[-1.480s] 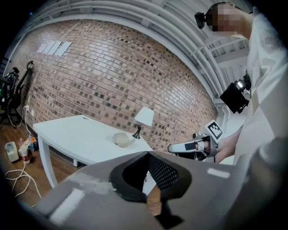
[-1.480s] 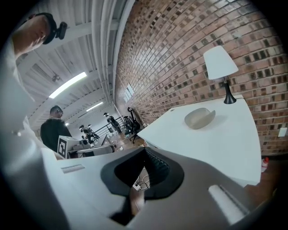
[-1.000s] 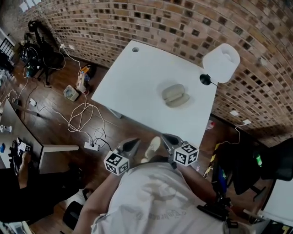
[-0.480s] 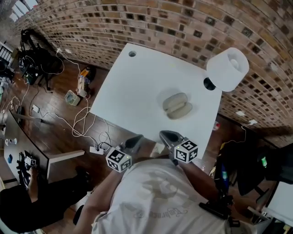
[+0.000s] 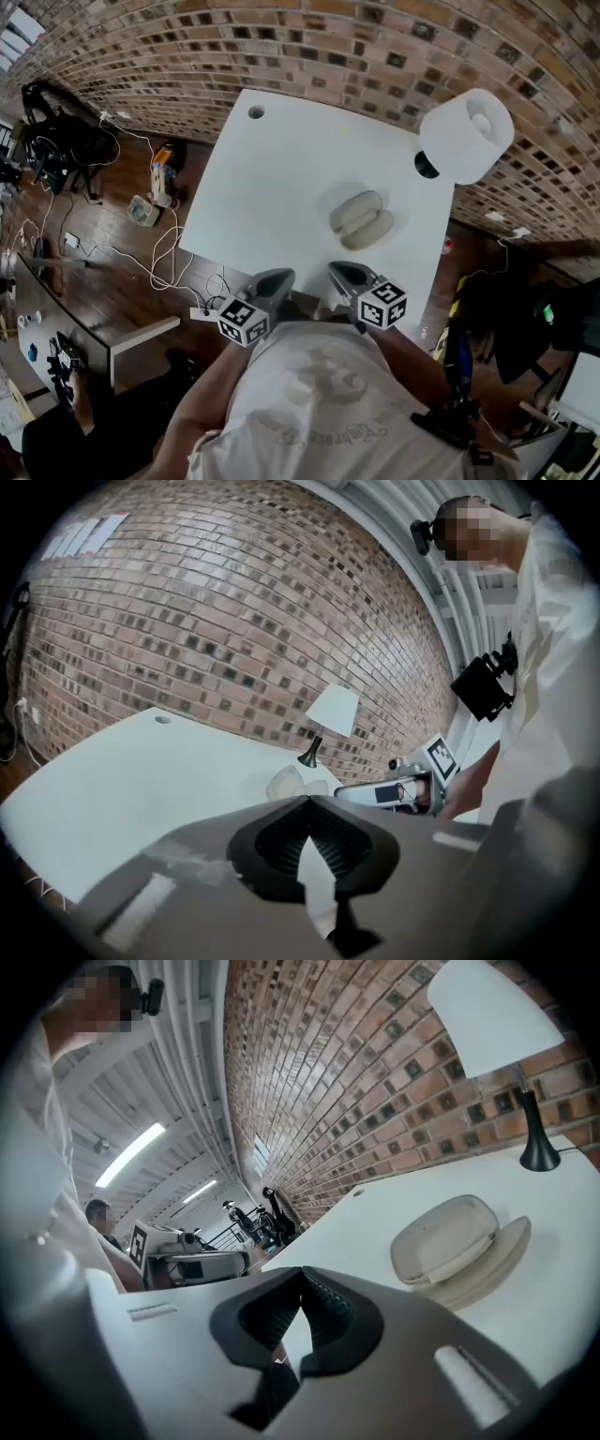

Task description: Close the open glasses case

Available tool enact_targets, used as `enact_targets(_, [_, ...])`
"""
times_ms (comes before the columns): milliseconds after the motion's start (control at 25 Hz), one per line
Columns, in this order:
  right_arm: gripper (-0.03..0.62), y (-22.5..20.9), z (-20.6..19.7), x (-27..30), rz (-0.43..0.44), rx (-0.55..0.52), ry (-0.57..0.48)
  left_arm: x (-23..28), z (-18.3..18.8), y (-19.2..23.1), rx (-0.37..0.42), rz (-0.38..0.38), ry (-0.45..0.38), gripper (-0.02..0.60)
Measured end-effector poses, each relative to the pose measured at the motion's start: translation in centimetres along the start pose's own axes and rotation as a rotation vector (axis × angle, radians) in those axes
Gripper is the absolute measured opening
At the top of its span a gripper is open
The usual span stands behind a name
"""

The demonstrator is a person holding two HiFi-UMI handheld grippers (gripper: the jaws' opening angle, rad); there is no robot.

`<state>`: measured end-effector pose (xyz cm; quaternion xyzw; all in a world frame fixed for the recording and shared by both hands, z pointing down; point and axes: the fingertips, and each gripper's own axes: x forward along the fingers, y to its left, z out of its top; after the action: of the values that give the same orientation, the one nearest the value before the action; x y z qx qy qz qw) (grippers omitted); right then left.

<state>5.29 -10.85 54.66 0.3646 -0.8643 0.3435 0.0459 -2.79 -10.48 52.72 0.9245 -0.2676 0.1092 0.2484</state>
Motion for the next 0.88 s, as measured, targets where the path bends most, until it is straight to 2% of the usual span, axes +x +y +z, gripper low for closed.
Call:
enact_targets(200, [0.008, -0.8, 0.8, 1.0, -0.074, 0.046, -0.050, 1.0, 0.7, 2.0, 0.024, -0.100, 0.059, 0.005])
enact_targets(640, [0.008, -2.9, 2.1, 0.2, -0.339, 0.219, -0.225, 3.8, 3.6, 3.5, 0.090, -0.370, 0.111, 0.004])
enact_targets(880, [0.008, -4.5, 2.3, -2.7, -0.437, 0.258, -0.301, 5.2, 4.0, 2.8, 0.119, -0.419, 0.143, 0.005])
